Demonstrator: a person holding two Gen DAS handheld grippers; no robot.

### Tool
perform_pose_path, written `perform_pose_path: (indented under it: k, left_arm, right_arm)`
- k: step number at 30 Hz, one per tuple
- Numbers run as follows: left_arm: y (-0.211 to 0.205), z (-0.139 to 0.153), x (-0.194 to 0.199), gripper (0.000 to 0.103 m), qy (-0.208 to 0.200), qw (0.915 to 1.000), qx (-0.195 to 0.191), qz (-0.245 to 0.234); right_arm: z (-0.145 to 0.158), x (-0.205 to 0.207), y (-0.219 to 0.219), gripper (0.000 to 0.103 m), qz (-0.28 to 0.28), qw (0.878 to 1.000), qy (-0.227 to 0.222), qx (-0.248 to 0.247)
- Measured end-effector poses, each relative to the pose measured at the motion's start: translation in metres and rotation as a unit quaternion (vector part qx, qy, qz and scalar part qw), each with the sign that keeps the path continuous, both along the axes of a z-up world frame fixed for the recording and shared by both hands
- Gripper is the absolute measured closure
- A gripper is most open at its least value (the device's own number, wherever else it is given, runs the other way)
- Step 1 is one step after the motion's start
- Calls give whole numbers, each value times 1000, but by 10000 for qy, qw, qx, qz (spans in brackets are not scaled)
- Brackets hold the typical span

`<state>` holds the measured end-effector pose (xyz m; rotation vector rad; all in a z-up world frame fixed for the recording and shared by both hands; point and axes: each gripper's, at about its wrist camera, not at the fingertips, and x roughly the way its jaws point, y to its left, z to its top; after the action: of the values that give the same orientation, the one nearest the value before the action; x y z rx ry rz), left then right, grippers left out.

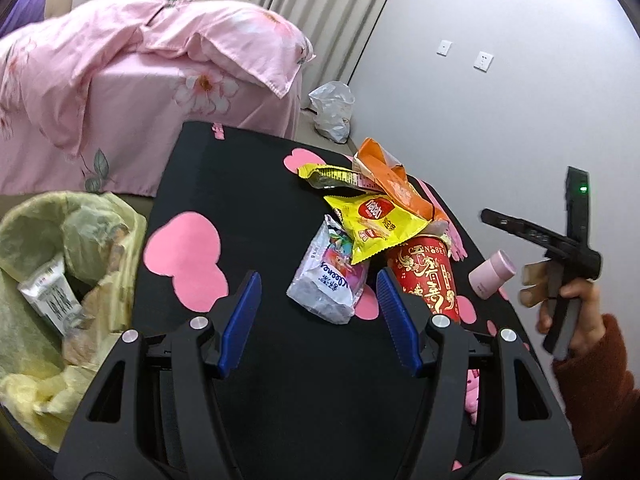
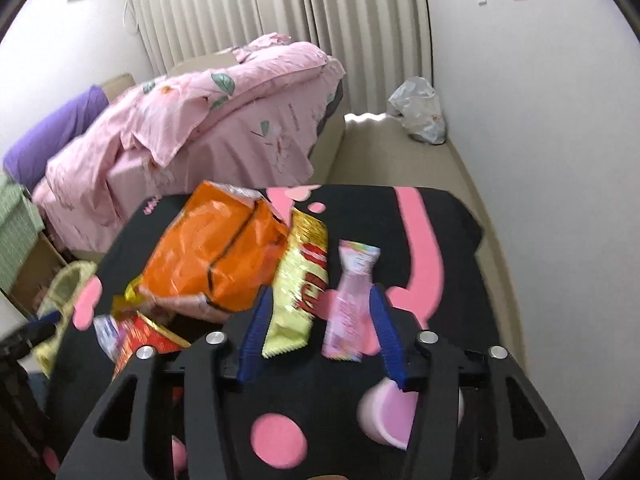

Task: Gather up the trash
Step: 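Close the right tool on the pink candy-stick wrapper and lift it, then grasp the red paper cup with the left tool while the right tool holds the pink wrapper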

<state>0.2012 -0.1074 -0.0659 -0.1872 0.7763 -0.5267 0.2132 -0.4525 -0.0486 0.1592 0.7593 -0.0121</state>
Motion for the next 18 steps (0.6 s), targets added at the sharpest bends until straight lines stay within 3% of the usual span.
perform_pose_path:
  k: [5, 11, 14, 18]
  left_arm:
    - [2, -1, 0, 46, -63, 9999, 77, -103]
    - [27, -3, 9, 46, -56, 9996, -277, 69]
    - [32, -5, 12, 46, -64, 9995, -295, 66]
    - [37, -5, 10, 46, -90, 9995, -294, 61]
  right_arm:
    - [-20, 57, 0, 55, -724, 9953, 621, -138]
    - [-44, 98, 4, 57, -1110, 9842, 1191, -690]
    - [-56, 103, 6, 75, -948, 9833, 1376, -728]
    - [-48, 81, 14, 81, -711, 9884, 1023, -872]
